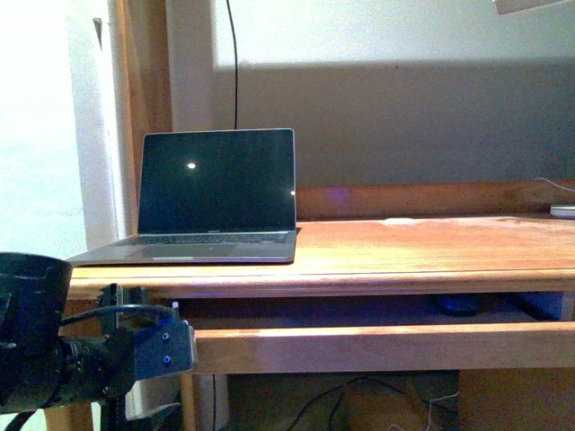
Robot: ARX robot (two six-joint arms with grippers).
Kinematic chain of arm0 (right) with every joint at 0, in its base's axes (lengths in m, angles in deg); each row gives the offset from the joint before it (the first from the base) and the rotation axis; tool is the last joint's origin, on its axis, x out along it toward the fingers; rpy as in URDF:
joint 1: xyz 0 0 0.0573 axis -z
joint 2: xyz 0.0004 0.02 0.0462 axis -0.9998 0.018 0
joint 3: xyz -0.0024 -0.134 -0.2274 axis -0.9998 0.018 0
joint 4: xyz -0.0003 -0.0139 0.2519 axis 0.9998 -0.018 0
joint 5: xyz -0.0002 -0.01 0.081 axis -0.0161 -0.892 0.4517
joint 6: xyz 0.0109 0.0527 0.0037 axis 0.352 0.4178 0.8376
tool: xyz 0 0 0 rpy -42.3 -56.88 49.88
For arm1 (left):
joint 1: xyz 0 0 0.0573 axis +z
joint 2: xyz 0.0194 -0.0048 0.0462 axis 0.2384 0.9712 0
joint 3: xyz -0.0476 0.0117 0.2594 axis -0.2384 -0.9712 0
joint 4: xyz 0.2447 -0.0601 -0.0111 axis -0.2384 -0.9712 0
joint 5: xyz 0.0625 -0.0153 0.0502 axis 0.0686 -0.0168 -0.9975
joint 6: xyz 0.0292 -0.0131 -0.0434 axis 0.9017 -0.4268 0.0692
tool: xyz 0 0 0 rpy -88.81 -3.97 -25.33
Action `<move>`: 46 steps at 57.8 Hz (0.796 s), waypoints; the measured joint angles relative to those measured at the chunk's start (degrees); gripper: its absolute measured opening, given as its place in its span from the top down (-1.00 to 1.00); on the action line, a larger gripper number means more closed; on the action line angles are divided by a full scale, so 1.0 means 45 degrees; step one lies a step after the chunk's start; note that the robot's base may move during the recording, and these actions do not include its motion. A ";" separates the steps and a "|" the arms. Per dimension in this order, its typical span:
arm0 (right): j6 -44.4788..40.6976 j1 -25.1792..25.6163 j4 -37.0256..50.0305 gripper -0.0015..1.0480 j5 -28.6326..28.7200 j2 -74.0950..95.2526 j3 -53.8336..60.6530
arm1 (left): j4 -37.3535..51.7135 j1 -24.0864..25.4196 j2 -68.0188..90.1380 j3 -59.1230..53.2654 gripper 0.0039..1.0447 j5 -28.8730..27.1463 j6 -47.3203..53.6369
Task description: Place mouse
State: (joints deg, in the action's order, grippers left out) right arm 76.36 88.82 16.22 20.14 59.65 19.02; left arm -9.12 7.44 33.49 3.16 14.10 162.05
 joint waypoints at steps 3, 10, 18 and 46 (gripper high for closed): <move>0.0000 0.0000 0.0000 -0.86 0.0000 0.0000 0.0000 | -0.0568 -0.0131 -0.0335 -0.0204 -0.86 0.0121 -0.0223; 0.0000 0.0000 0.0000 -0.86 0.0000 0.0000 0.0000 | -0.1438 -0.0520 -0.1132 -0.0811 -0.86 0.0583 -0.0937; 0.0000 0.0000 0.0000 -0.86 0.0000 0.0000 0.0000 | -0.2599 -0.0884 -0.2103 -0.1379 -0.86 0.1015 -0.1671; 0.0000 0.0000 0.0000 -0.86 0.0000 0.0000 0.0000 | 0.2336 -0.1685 -0.3968 -0.2463 -0.86 0.0811 -1.1283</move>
State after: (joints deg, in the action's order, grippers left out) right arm 76.36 88.82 16.22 20.14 59.65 19.02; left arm 1.40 -0.14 15.63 -7.92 17.75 111.27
